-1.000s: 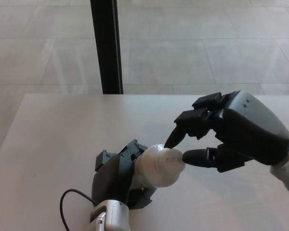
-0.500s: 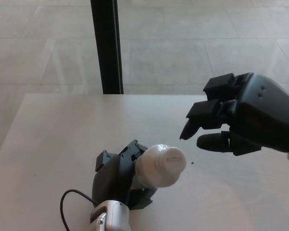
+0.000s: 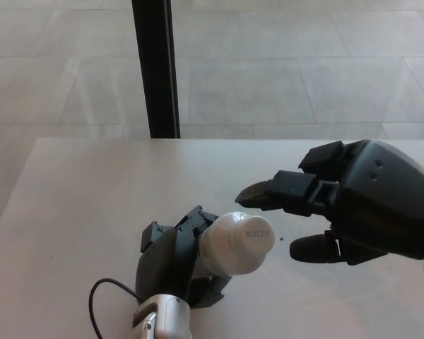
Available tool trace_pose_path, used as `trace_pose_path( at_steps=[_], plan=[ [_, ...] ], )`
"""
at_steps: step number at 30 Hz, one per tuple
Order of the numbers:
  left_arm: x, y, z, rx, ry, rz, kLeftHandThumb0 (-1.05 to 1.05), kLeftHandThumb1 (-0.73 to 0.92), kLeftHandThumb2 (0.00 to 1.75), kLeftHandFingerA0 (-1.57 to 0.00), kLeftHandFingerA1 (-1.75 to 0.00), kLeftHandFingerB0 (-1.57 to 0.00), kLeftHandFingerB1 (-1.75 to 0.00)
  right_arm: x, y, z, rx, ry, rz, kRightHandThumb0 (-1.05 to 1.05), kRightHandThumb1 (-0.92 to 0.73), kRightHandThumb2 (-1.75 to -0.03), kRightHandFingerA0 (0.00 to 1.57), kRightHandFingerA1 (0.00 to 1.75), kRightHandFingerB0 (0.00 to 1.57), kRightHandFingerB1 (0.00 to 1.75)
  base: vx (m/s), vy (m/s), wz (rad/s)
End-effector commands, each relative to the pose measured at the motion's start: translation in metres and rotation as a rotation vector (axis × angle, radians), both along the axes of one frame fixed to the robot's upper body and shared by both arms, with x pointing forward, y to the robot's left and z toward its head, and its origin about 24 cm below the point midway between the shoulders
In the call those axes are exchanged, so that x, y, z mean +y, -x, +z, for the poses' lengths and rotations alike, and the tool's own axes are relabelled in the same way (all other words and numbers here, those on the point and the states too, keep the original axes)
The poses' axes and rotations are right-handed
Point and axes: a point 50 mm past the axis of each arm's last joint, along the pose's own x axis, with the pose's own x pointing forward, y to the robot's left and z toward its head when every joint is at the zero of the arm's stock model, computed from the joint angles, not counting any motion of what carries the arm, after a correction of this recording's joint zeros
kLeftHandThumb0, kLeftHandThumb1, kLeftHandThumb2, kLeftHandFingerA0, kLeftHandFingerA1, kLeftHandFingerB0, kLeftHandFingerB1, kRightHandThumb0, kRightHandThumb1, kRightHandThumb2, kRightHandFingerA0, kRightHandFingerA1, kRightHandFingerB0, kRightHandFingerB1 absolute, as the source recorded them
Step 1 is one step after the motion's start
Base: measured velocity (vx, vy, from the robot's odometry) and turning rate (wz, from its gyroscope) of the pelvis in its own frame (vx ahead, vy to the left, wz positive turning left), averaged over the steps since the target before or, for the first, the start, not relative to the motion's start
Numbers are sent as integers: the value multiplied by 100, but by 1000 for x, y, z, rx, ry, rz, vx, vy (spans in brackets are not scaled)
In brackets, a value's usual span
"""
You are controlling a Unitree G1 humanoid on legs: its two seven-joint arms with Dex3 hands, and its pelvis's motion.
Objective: The robot uses its left hand to to lift the bottle kept on the middle of the desk and tilts it towards its right hand. It then uses its right hand to rotate its cap to open it and places the bottle and cap back on the desk
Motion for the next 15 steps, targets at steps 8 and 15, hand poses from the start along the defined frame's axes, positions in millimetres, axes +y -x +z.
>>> trace_pose_path(
  at_steps=[8, 15],
  plan=[
    [12, 11, -29, 148, -32, 23, 2, 82, 86, -68, -175, -62, -147, -18, -17, -12, 245, -279, -395, -67, -57, -62, 72, 166, 39, 42, 0, 0, 0],
    [15, 9, -28, 127, -33, 28, 3, 77, 96, -70, -175, -66, -145, -27, -18, -18, 291, -398, -464, -76, -52, -89, 89, 135, 39, 51, 0, 0, 0]
  ],
)
